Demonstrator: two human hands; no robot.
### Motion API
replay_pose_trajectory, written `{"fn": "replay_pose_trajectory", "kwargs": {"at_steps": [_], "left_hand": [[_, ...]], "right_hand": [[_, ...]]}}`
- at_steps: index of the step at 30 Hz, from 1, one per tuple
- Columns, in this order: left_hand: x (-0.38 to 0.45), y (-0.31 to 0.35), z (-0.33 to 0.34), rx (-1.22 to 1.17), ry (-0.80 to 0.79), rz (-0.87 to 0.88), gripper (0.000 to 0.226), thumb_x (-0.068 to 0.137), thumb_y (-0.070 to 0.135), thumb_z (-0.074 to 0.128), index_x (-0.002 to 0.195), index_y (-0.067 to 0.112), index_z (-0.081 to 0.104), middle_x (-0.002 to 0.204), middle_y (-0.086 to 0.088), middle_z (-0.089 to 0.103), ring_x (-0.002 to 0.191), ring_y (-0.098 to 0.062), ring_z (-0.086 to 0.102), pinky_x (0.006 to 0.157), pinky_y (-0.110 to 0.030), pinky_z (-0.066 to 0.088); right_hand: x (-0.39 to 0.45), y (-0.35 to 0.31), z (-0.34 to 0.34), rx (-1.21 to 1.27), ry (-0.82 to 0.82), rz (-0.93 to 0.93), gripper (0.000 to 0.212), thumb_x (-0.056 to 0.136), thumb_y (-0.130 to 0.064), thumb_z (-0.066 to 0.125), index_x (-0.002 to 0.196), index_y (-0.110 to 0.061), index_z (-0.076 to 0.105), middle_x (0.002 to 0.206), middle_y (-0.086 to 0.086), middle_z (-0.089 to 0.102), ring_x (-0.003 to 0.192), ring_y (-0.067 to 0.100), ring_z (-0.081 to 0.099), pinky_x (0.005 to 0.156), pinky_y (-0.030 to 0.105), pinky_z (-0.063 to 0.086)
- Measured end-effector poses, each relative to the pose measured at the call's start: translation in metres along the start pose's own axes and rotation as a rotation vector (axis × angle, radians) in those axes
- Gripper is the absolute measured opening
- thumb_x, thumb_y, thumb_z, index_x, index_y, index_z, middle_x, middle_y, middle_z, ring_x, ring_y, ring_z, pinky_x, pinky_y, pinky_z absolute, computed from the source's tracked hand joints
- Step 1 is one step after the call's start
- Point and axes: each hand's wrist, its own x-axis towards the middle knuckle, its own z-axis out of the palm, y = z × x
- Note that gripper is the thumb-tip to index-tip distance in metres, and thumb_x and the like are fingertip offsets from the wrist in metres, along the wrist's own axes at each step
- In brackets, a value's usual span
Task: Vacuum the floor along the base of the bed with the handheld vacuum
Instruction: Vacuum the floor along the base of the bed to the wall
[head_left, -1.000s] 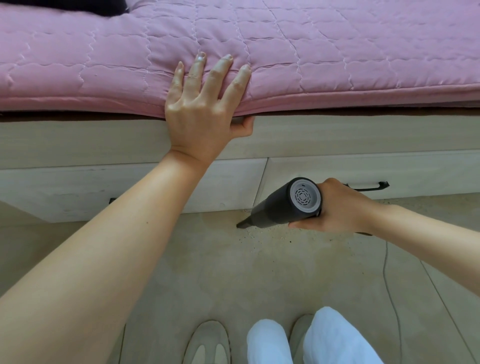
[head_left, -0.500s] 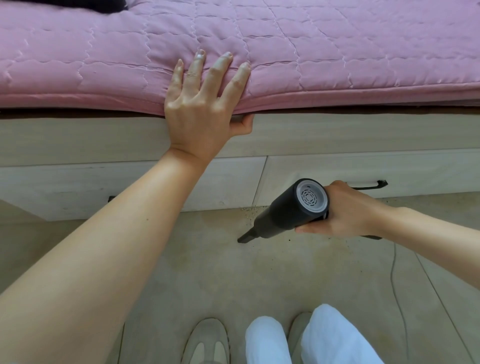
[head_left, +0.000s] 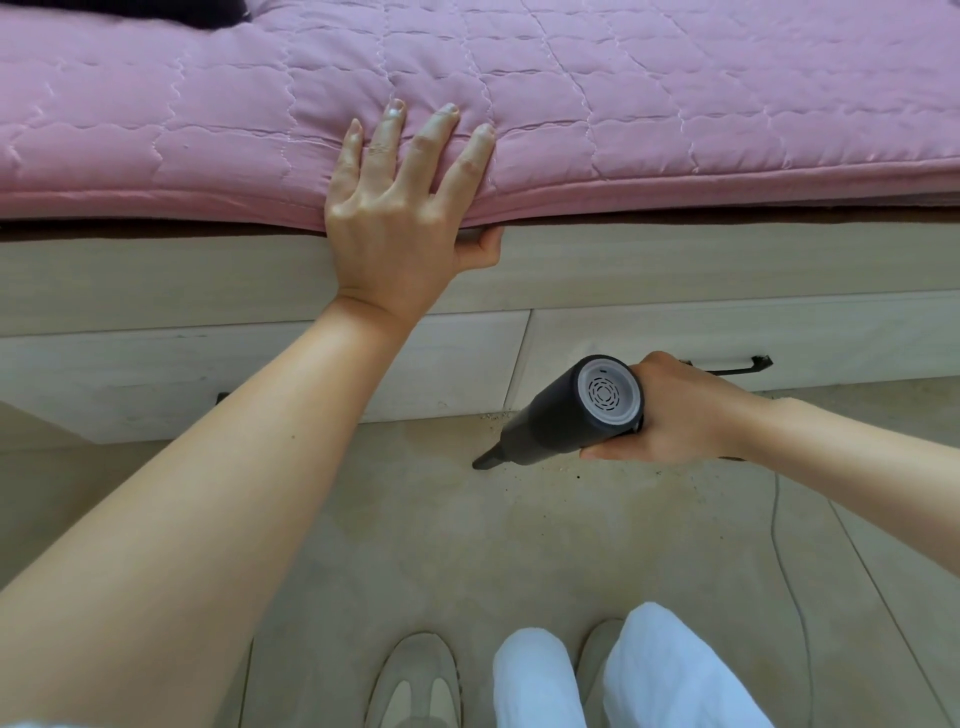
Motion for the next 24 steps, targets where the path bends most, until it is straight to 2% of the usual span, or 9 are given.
{"fn": "replay_pose_trajectory", "kwargs": {"at_steps": [3,5,8,12,17,24], "left_hand": [[0.0,0.0,0.0,-0.005,0.002,-0.001,0.059,0.089,0.07,0.049,0.124,0.028,0.071,0.124,-0.001,0.07,0.113,-0.035,0.067,0.094,-0.054,0.054],[0.0,0.0,0.0,0.002,-0.005,-0.001,0.057,0.085,0.067,0.055,0.124,0.028,0.07,0.125,0.0,0.07,0.113,-0.034,0.067,0.094,-0.053,0.054],[-0.001,0.0,0.0,0.015,-0.01,0.001,0.058,0.08,0.065,0.061,0.125,0.029,0.07,0.125,0.0,0.07,0.114,-0.034,0.067,0.095,-0.052,0.053],[-0.001,0.0,0.0,0.003,0.002,-0.003,0.058,0.089,0.069,0.049,0.124,0.028,0.07,0.125,0.0,0.07,0.114,-0.034,0.067,0.095,-0.053,0.054],[0.0,0.002,-0.002,0.015,-0.028,-0.02,0.055,0.082,0.062,0.061,0.125,0.028,0.07,0.126,0.0,0.069,0.115,-0.034,0.066,0.097,-0.052,0.052],[0.007,0.011,-0.006,0.051,-0.04,-0.02,0.055,0.082,0.059,0.064,0.121,0.021,0.071,0.123,-0.003,0.07,0.113,-0.036,0.067,0.096,-0.052,0.052]], "right_hand": [[-0.005,0.002,-0.004,0.038,-0.01,0.0,0.035,0.07,-0.041,0.078,0.066,-0.046,0.044,0.054,-0.029,0.052,0.063,-0.017,0.052,0.055,0.004,0.036],[-0.008,0.005,-0.005,0.058,-0.031,-0.001,0.034,0.07,-0.04,0.078,0.063,-0.048,0.046,0.06,-0.036,0.055,0.065,-0.014,0.053,0.057,0.005,0.036],[-0.012,0.01,-0.005,0.062,-0.072,-0.019,0.025,0.07,-0.045,0.074,0.066,-0.052,0.05,0.065,-0.032,0.058,0.07,-0.008,0.056,0.06,0.009,0.037],[-0.015,0.019,-0.006,0.088,-0.092,-0.028,0.021,0.068,-0.048,0.072,0.07,-0.054,0.052,0.068,-0.03,0.061,0.073,-0.005,0.058,0.062,0.012,0.039],[-0.015,0.026,-0.008,0.107,-0.089,-0.037,0.025,0.069,-0.04,0.075,0.067,-0.052,0.053,0.065,-0.027,0.061,0.068,-0.004,0.059,0.058,0.01,0.038],[-0.004,0.044,-0.01,0.191,-0.013,0.0,0.03,0.068,-0.035,0.08,0.065,-0.051,0.055,0.056,-0.02,0.059,0.055,0.004,0.058,0.05,0.011,0.037]]}}
